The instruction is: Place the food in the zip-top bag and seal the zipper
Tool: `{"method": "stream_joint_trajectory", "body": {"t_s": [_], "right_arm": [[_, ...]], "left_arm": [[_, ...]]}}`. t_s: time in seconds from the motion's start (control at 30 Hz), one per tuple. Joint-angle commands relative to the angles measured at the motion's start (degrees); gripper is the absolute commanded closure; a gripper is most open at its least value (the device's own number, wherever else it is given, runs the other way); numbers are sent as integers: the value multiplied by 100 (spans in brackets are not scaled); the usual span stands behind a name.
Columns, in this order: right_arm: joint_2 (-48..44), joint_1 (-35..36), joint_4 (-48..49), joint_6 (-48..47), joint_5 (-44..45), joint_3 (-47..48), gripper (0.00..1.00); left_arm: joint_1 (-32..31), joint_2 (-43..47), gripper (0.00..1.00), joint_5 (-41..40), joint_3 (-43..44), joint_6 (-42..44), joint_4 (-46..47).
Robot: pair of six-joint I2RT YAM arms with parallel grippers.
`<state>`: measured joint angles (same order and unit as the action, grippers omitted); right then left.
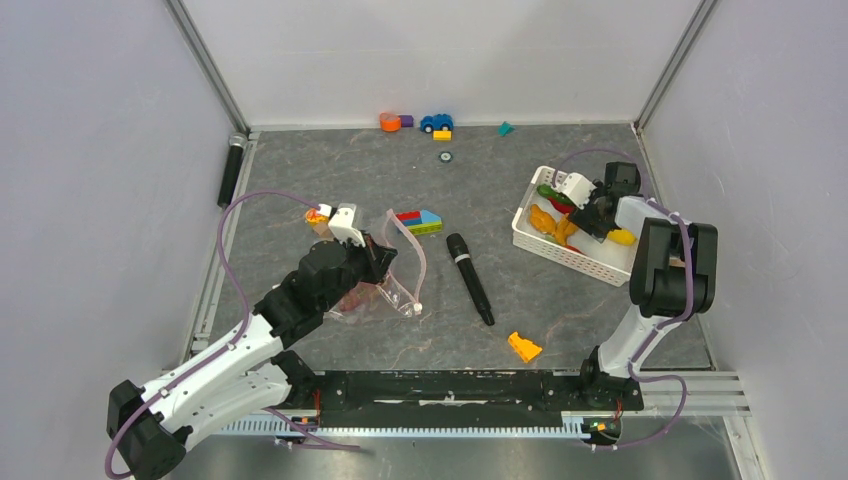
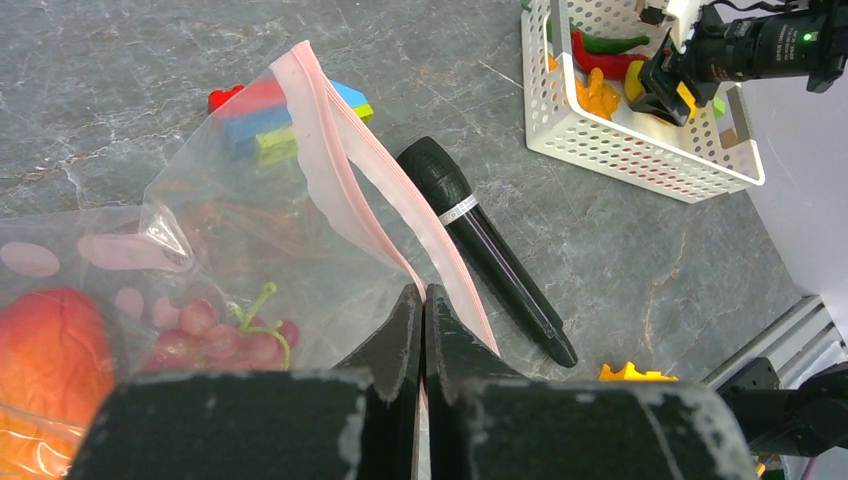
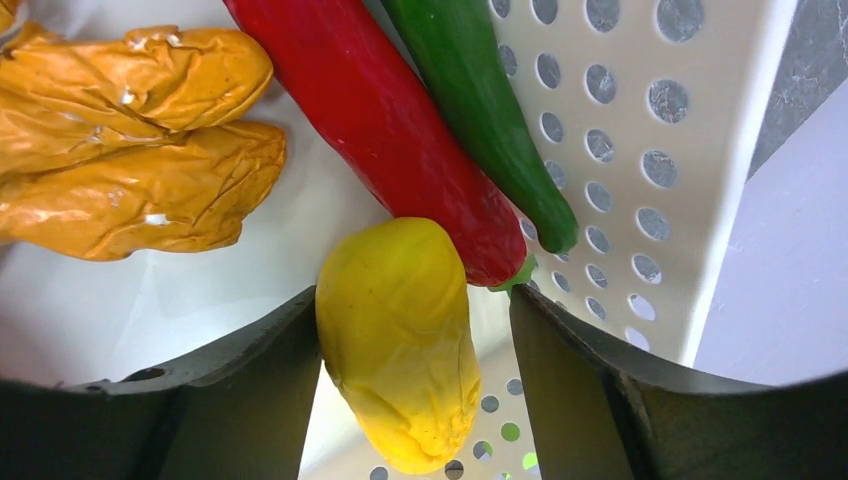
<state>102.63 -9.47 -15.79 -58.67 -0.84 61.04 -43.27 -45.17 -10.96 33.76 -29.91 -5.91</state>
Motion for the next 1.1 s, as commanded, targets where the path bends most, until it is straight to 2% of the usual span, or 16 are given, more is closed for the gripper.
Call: {"method": "stream_joint_trajectory", "body": {"t_s": [0.0, 0.07, 0.2, 0.27, 0.4, 0.53, 0.63, 0.93, 1.07], "right_arm": [[152, 7, -428, -99, -106, -11, 28], [38, 5, -429, -116, -179, -35, 29], [-91, 7, -477, -125, -262, -27, 47], [-111, 7, -497, -117, -294, -20, 50], [-213, 33, -622, -51, -342, 82, 70], [-418, 174, -873, 27, -507, 362, 83], [-751, 332, -879, 86, -673, 377, 87], [-1947, 918, -381, 496, -761, -228, 90], [-2650, 919, 413, 1207, -912, -564, 96]], "left_arm": [[-15, 35, 98, -210, 63, 256, 55], [-15, 13, 98, -199, 63, 250, 61], [-15, 26, 98, -161, 65, 232, 46], [-15, 63, 98, -153, 61, 224, 44], [-15, 134, 98, -170, 41, 220, 60], [-15, 127, 98, -203, 37, 203, 55], [-16, 136, 98, -189, 50, 172, 51], [-20, 211, 98, -102, 12, 136, 93], [-20, 251, 98, -105, 8, 121, 89]]}}
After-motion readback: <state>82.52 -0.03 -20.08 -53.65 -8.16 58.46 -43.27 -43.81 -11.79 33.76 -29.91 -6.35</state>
